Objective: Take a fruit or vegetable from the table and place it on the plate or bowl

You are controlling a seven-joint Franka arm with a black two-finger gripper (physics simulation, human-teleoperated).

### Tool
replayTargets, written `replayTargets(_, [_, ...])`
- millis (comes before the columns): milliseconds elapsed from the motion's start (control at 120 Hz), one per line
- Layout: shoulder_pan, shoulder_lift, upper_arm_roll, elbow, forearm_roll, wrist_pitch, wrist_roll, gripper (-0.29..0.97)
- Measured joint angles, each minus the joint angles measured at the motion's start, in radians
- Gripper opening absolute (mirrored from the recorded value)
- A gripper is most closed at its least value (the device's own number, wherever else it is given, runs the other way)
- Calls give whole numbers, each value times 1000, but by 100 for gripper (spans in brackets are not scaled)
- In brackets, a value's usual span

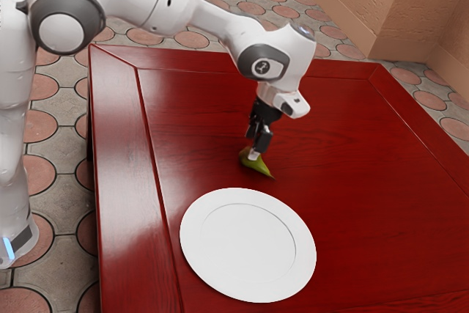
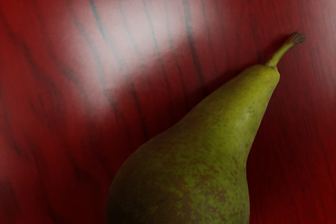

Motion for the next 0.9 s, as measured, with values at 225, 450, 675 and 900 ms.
replayTargets(225, [0,18,0,-18,-13,30,2,68])
replayTargets(450, [-2,31,-3,-21,-26,61,4,68])
replayTargets(675, [-4,36,-3,-20,-40,78,4,50])
replayTargets(900, [-3,36,-3,-21,-43,83,4,36])
